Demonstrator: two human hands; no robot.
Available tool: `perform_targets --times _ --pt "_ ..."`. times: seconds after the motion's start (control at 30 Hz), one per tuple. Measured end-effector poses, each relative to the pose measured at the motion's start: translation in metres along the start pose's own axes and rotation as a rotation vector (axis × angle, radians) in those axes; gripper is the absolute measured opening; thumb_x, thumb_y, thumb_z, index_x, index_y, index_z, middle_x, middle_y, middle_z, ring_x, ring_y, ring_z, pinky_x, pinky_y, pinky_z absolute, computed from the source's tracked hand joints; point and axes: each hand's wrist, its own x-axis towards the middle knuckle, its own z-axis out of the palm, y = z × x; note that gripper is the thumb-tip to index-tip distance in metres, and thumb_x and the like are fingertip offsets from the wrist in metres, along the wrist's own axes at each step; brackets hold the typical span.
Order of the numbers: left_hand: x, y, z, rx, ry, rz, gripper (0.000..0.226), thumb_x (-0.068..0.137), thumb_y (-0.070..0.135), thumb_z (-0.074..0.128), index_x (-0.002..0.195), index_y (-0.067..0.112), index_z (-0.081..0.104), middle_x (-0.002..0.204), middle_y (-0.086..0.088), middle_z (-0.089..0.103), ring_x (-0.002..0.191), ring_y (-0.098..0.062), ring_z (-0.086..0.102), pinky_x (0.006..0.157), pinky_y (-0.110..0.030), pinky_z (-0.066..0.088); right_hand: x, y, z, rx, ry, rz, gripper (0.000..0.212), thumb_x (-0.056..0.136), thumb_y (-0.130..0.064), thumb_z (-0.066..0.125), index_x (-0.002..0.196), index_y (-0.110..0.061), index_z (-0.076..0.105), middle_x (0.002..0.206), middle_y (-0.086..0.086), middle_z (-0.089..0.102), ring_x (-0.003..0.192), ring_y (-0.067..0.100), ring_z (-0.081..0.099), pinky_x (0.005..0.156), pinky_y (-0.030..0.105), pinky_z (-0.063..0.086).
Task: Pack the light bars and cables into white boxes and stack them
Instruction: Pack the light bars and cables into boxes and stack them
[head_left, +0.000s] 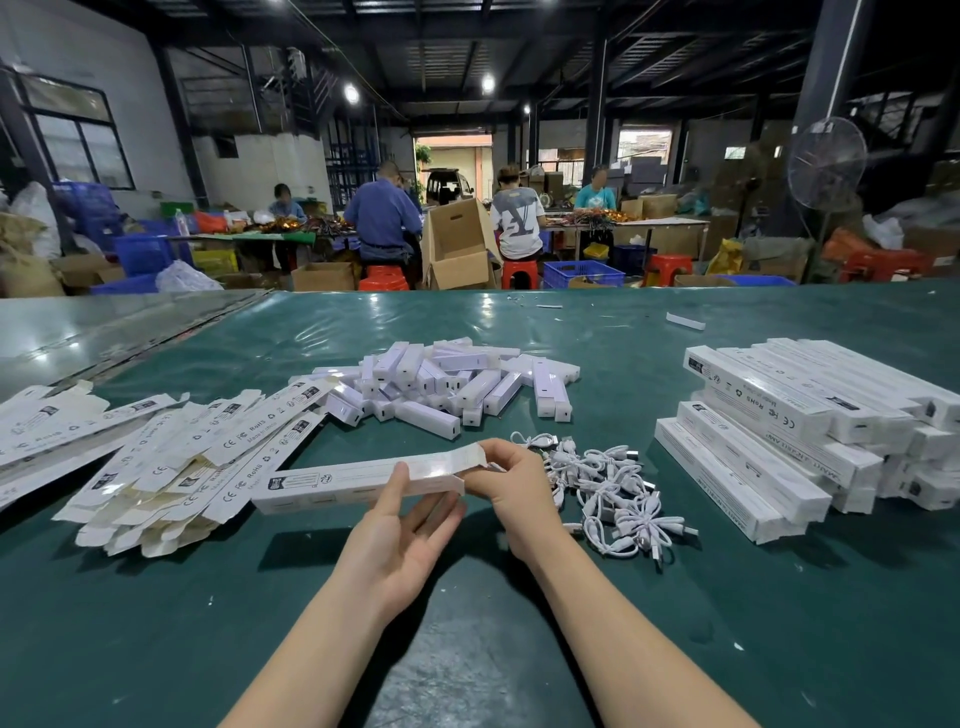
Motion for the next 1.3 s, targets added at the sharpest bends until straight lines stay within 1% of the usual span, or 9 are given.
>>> perform_targets --times 0.17,0.3,0.5,0.6,0.73,0.87,0.97,1.1,1.3 --pt "0.001 0.004 0.000 -0.057 0.016 -0.004 0.034 0.095 0.029 0.050 0.120 0.006 0.051 0.085 -0.019 0.061 0.086 -0.027 0.060 0.082 -0.046 0.045 -0.001 -0.002 0.003 0.071 -0.085 0.012 0.025 0.081 0.014 0.055 0.093 -0.004 0.065 0.071 -0.007 0.069 0.069 0.003 0.062 0.069 0.015 0.050" --pt "0.000 0.010 -0.003 -0.082 0.017 -0.014 0.024 0.095 0.030 0.050 0.100 0.007 0.055 0.084 -0.019 0.063 0.085 -0.026 0.061 0.096 -0.044 0.043 -0.003 -0.003 0.009 0.109 -0.166 0.077 0.037 0.067 0.012 0.050 0.095 -0.012 0.058 0.076 0.001 0.063 0.070 0.008 0.058 0.069 0.017 0.047" --pt "-0.003 0.001 -0.004 0.134 -0.064 0.008 0.027 0.095 0.024 0.049 0.116 0.009 0.052 0.086 -0.016 0.067 0.086 -0.023 0.063 0.071 -0.036 0.047 -0.002 0.001 0.006 0.071 0.035 0.053 0.035 0.077 0.019 0.048 0.075 -0.012 0.063 0.070 0.005 0.062 0.067 0.015 0.057 0.064 0.022 0.052" --pt "-0.003 0.002 -0.004 0.151 -0.078 0.008 0.031 0.095 0.026 0.049 0.121 0.008 0.051 0.085 -0.016 0.067 0.086 -0.023 0.063 0.070 -0.036 0.047 -0.001 -0.002 0.002 0.101 -0.001 0.059 0.031 0.080 0.015 0.052 0.069 -0.012 0.064 0.064 0.000 0.064 0.064 0.012 0.059 0.057 0.019 0.052" --pt "-0.002 0.003 -0.003 0.119 -0.056 0.031 0.030 0.095 0.028 0.049 0.117 0.008 0.050 0.088 -0.016 0.064 0.083 -0.025 0.062 0.068 -0.034 0.048 -0.002 -0.003 0.004 0.017 -0.051 0.043 0.028 0.081 0.008 0.056 0.070 -0.015 0.067 0.059 -0.008 0.066 0.059 0.005 0.060 0.062 0.022 0.051" --pt "-0.001 -0.002 -0.001 0.123 -0.006 0.176 0.023 0.092 0.030 0.053 0.105 0.011 0.054 0.089 -0.008 0.065 0.065 -0.018 0.069 0.055 -0.028 0.055 -0.003 -0.005 0.006 -0.008 -0.047 0.025 0.024 0.084 0.004 0.053 0.076 -0.011 0.069 0.061 -0.004 0.065 0.057 0.006 0.059 0.058 0.020 0.049" --pt "-0.002 -0.001 -0.002 0.130 0.024 0.262 0.021 0.088 0.029 0.058 0.102 0.014 0.054 0.075 0.000 0.068 0.054 -0.007 0.067 0.048 -0.020 0.053 -0.007 -0.004 0.014 0.119 -0.106 0.077 0.025 0.082 0.004 0.047 0.073 -0.006 0.067 0.063 0.003 0.063 0.058 0.012 0.059 0.055 0.021 0.051" --pt "-0.005 -0.001 -0.003 0.173 0.086 0.478 0.015 0.083 0.015 0.066 0.077 0.018 0.052 0.054 0.010 0.064 0.050 -0.003 0.063 0.047 -0.017 0.051 -0.009 -0.002 0.021 0.036 -0.102 0.098 0.031 0.082 0.007 0.045 0.063 -0.010 0.064 0.049 -0.006 0.059 0.049 0.008 0.054 0.050 0.018 0.048" --pt "-0.007 -0.003 -0.003 0.402 0.177 0.776 0.024 0.076 0.005 0.073 0.058 0.012 0.058 0.051 0.006 0.064 0.049 -0.006 0.060 0.050 -0.020 0.051 -0.011 -0.002 0.026 0.101 -0.168 0.156 0.030 0.084 0.007 0.044 0.067 -0.007 0.065 0.053 0.000 0.064 0.048 0.011 0.060 0.052 0.020 0.052"
